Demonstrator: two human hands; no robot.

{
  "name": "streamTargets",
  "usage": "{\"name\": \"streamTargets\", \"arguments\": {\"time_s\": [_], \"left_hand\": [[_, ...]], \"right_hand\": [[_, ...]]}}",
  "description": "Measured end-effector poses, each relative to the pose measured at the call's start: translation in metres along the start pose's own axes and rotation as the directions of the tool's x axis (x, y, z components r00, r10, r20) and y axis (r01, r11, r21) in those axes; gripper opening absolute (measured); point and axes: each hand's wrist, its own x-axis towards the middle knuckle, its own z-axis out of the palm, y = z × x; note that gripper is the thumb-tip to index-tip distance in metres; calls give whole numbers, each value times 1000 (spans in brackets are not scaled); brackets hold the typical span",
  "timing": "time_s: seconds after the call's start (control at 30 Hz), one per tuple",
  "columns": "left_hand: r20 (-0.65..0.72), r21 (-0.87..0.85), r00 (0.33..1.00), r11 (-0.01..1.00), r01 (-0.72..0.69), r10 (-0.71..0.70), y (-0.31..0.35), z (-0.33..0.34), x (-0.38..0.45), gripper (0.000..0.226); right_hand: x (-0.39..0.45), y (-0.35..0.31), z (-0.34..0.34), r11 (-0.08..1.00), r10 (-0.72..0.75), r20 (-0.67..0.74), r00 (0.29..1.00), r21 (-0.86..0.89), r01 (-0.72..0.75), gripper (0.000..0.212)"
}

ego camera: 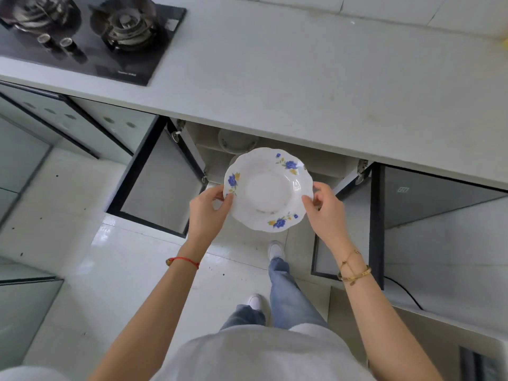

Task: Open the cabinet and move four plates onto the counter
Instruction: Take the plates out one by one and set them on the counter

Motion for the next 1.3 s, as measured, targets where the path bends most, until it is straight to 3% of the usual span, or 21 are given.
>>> {"name": "streamTargets", "arguments": {"time_s": [0.43,0.7,0.9,1.3], "left_hand": [[-148,-65,989,998,4,-14,63,18,104,14],[-157,-71,987,997,5,-16,67,16,196,11],[-95,-36,995,999,9,-12,54,7,297,12],[64,11,997,999,38,-38,28,-9,514,11]], "right_hand": [[141,-29,-32,993,-115,54,992,33,113,26],[231,-47,-13,997,-81,60,995,19,80,29],[314,-67,23,998,-56,45,997,-3,56,19],[481,-111,103,995,75,-23,997,-58,-76,24]]}}
